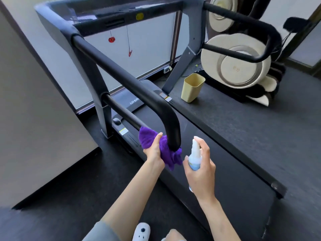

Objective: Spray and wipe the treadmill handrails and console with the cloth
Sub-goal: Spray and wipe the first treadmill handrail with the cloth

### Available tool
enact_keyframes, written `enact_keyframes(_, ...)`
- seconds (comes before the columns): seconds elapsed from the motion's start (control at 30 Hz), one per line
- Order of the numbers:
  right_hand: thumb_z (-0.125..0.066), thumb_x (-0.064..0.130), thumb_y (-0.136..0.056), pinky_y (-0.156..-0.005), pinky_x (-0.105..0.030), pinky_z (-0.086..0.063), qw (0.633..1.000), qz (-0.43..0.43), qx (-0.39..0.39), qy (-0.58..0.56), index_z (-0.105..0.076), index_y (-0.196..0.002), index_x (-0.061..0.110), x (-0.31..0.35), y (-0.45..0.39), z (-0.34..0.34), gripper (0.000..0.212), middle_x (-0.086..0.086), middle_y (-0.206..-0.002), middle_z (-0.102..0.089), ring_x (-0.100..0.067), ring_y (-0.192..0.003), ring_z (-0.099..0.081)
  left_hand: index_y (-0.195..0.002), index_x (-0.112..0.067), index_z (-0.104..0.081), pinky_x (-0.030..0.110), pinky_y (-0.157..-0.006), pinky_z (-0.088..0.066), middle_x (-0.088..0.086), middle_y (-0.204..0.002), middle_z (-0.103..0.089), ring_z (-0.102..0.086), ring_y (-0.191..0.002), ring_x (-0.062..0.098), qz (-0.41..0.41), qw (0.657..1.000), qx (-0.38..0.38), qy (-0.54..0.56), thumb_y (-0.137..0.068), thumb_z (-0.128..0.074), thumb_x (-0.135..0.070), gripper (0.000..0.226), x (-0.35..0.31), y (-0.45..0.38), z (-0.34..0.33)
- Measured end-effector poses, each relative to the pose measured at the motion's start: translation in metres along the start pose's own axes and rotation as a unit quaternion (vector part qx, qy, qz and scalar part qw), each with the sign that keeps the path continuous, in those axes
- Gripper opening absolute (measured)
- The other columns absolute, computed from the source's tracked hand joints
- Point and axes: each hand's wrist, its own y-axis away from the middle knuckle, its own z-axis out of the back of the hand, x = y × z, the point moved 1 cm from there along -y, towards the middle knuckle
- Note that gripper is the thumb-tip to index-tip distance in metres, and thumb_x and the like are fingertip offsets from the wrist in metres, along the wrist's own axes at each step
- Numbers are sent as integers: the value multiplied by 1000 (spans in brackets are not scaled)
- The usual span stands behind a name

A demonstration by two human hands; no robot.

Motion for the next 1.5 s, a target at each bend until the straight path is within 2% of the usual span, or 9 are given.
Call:
enact_keyframes(0.13,-66,-6,-82,-73,-42,-58,999,15,22,-29,-41,-133,30,-12,-19,3,67,3,-117,-64,-20,-85,-66,-144,-21,-43,42,-111,-33,5,-140,-53,-54,-123,24,50,994,94,21,-79,-66,-46,73,20,8,-1)
enact_keyframes(0.23,-67,-6,-81,-79,-32,-58,996,60,48,-54,-42,-133,30,-22,-35,9,68,8,-122,-62,-17,-91,-67,-141,-13,-47,37,-107,-35,6,-120,-63,-58,-105,23,22,988,135,69,-84,-52,-61,74,35,12,-3)
enact_keyframes(0.33,-69,-7,-80,-80,-13,-50,988,102,84,-82,-42,-133,33,-40,-61,21,71,11,-120,-62,-11,-90,-64,-134,-12,-52,40,-93,-46,14,-120,-65,-60,-111,32,-22,985,74,156,-80,-53,-69,78,47,20,-13)
enact_keyframes(0.47,-70,-6,-79,-78,-10,-48,975,138,138,-105,-41,-132,35,-63,-89,46,73,3,-114,-63,-5,-86,-57,-137,-23,-43,43,-87,-48,13,-119,-64,-62,-106,31,-112,963,-12,244,-76,-53,-76,81,66,43,-35)
enact_keyframes(0.77,-69,-9,-79,-78,-6,-45,953,182,196,-144,-41,-133,26,-75,-108,70,70,30,-124,-47,13,-93,-53,-151,-27,-10,46,-109,-33,6,-125,-32,-32,-129,26,-315,907,-275,45,-84,-47,-67,87,98,55,-72)
enact_keyframes(0.9,-68,-10,-78,-78,-1,-41,947,194,201,-159,-42,-133,25,-70,-112,66,70,42,-126,-44,13,-92,-54,-149,-16,-24,42,-102,-30,6,-116,-37,-34,-121,27,-447,818,-356,-62,-88,-61,-45,77,88,62,-71)
enact_keyframes(1.03,-68,-10,-79,-76,-2,-41,943,201,207,-168,-43,-133,25,-68,-116,60,69,42,-121,-46,10,-89,-54,-142,-13,-39,28,-98,-28,-9,-125,-43,-37,-112,7,-588,736,-320,-104,-77,-69,-53,82,62,77,-69)
enact_keyframes(1.23,-68,-9,-79,-71,-1,-41,937,209,212,-183,-43,-132,27,-59,-124,47,70,37,-111,-51,5,-84,-56,-140,-17,-39,39,-102,-43,-12,-127,-49,-51,-120,17,-612,712,-303,-161,-70,-82,-39,85,43,82,-63)
enact_keyframes(1.5,-68,-5,-79,-62,-5,-42,928,222,225,-197,-40,-133,38,-39,-153,29,74,24,-83,-54,-7,-68,-56,-140,-28,-34,27,-89,-39,-1,-131,-47,-54,-113,21,-585,701,-343,-219,-74,-76,-48,81,0,103,-79)
